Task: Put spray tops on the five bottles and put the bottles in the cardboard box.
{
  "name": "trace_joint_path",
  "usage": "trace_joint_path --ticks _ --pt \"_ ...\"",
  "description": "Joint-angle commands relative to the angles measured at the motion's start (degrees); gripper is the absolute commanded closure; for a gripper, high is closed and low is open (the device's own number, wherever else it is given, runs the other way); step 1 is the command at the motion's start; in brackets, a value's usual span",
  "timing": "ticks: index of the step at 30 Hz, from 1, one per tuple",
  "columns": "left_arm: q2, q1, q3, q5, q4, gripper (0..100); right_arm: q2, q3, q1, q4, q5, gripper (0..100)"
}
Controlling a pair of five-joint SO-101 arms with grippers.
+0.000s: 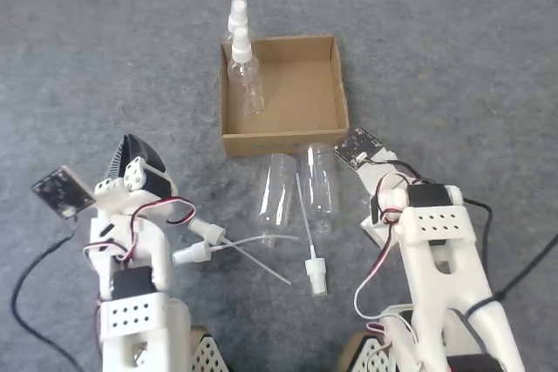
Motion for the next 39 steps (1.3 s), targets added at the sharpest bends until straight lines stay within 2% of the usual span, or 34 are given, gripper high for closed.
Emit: trace_joint_path --ticks 1,4,16,22,25,33,39 --pt "-1.05 -0.18 1.45 -2.29 -8.35 99 -0.84 -5.54 -1.36 -0.31 -3.96 89.6" --pt "-1.05 0.09 1.45 -5.36 -8.35 99 2.59 -8.62 -1.45 0.92 -6.86 89.5" --pt "-1.05 -0.18 1.45 -5.63 -7.65 99 18.51 -17.58 -1.54 3.12 -7.56 88.5" --pt "-1.05 -0.09 1.45 -5.63 -7.65 99 20.18 -17.93 -1.54 3.21 -6.86 67.9" --pt "-1.05 0.00 1.45 -5.63 -7.65 99 20.09 -17.93 -1.63 3.21 -2.90 63.8" --pt "-1.05 0.18 1.45 -5.63 -7.65 99 20.26 -17.93 -1.63 2.68 7.56 71.8" --pt "-0.97 0.18 1.45 -5.63 -7.65 99 20.35 -17.93 -1.36 2.68 12.92 72.5"
